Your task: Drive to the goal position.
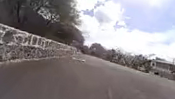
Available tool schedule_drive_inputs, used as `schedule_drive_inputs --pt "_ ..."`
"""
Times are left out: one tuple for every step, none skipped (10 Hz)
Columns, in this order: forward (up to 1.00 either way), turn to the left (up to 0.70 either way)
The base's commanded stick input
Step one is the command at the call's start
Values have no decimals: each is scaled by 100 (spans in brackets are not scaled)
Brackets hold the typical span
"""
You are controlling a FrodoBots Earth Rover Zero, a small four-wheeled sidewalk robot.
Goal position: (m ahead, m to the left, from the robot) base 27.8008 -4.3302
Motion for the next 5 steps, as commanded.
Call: schedule_drive_inputs --pt "70 0" --pt "70 0" --pt "70 0" --pt "70 0" --pt "70 0"
